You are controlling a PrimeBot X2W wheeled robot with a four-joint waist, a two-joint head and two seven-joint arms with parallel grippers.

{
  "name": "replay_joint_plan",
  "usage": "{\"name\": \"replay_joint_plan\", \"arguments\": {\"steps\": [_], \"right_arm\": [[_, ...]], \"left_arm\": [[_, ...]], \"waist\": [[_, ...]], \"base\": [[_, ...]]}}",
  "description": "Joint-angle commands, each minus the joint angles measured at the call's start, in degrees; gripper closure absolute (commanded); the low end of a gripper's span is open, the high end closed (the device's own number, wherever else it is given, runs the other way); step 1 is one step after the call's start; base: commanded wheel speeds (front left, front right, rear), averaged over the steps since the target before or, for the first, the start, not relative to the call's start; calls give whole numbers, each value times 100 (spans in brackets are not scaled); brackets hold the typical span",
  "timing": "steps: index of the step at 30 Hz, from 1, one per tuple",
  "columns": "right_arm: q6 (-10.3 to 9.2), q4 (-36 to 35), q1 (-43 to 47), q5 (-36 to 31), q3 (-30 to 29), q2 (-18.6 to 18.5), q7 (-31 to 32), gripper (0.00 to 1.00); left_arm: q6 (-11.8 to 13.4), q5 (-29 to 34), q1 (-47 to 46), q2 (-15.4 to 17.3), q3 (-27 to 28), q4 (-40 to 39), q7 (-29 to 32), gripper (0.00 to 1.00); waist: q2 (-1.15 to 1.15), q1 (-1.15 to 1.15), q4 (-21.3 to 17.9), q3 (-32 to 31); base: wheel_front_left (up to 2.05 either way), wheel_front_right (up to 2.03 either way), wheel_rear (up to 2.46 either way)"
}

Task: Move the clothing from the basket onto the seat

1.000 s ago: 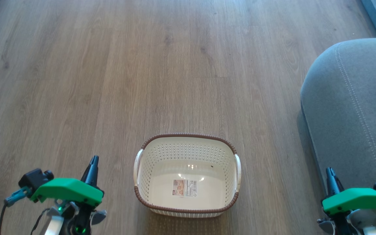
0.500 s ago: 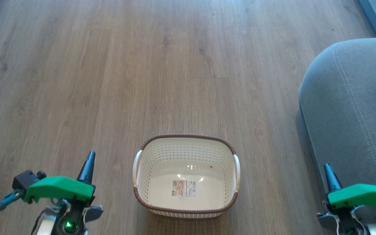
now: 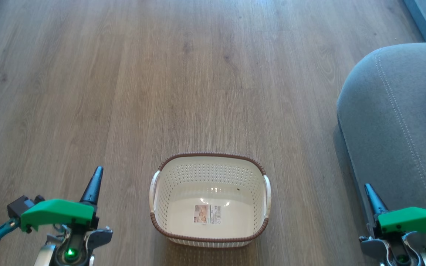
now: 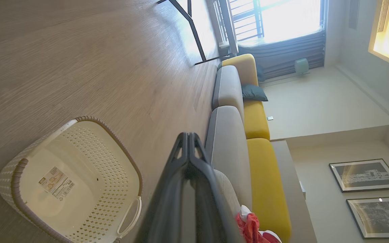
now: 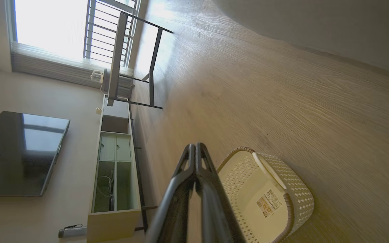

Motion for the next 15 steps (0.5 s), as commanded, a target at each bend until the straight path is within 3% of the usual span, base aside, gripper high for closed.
{"name": "replay_joint_plan", "arguments": {"steps": [1,15], "right_arm": [[31,-224,-342,160,79,-64,56,100],[36,-249,-425,1158,65,-72,271,100]], "left_arm": [[-67,-112,-182,-3,263,-224,34,100],[-258,-796,-164,-163,682,-300,268,100]], "waist": [[0,0,-2,-1],[0,0,-36,-19]], "base": [[0,0,0],[0,0,0]]}}
